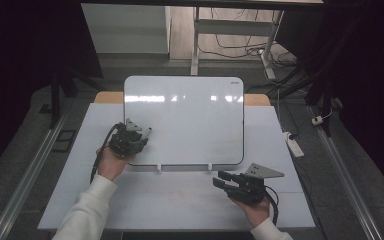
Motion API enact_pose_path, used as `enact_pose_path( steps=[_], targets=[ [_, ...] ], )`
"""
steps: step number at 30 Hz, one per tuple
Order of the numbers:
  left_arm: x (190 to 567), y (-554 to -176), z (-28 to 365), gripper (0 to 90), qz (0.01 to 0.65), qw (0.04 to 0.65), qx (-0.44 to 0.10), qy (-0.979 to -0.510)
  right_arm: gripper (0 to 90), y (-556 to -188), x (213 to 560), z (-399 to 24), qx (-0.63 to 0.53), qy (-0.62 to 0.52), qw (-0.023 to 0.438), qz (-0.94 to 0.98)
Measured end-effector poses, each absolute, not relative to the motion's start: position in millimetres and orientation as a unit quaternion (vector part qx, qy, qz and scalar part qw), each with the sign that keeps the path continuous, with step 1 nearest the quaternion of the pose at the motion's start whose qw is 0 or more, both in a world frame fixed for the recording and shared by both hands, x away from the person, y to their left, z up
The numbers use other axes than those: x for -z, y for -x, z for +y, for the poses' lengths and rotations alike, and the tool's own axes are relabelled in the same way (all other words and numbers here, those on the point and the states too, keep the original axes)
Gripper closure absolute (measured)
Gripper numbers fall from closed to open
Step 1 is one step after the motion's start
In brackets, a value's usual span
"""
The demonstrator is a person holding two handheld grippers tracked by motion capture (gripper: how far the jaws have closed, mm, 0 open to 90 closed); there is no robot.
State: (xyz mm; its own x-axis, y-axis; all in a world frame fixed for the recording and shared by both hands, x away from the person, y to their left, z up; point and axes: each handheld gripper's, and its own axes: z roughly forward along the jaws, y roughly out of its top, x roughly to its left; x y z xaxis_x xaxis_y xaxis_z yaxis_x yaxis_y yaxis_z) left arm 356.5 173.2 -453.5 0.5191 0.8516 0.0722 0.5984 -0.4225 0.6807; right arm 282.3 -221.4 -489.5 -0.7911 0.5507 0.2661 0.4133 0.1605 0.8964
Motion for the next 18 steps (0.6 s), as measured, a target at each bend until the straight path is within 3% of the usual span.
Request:
enact_pose_path(
  steps=[7, 18],
  targets=[
    [441.3, -331.9, 175.2, 49.5, 0.413, 0.345, -0.202, -0.818, 58.1, -283.3, 491.2, -225.2, -0.565, -0.314, 0.061, 0.761],
    [446.9, -277.1, 199.6, 34.6, 0.402, 0.409, -0.143, -0.807, 45.8, -287.5, 491.9, -243.6, -0.546, -0.312, 0.095, 0.772]
  ],
)
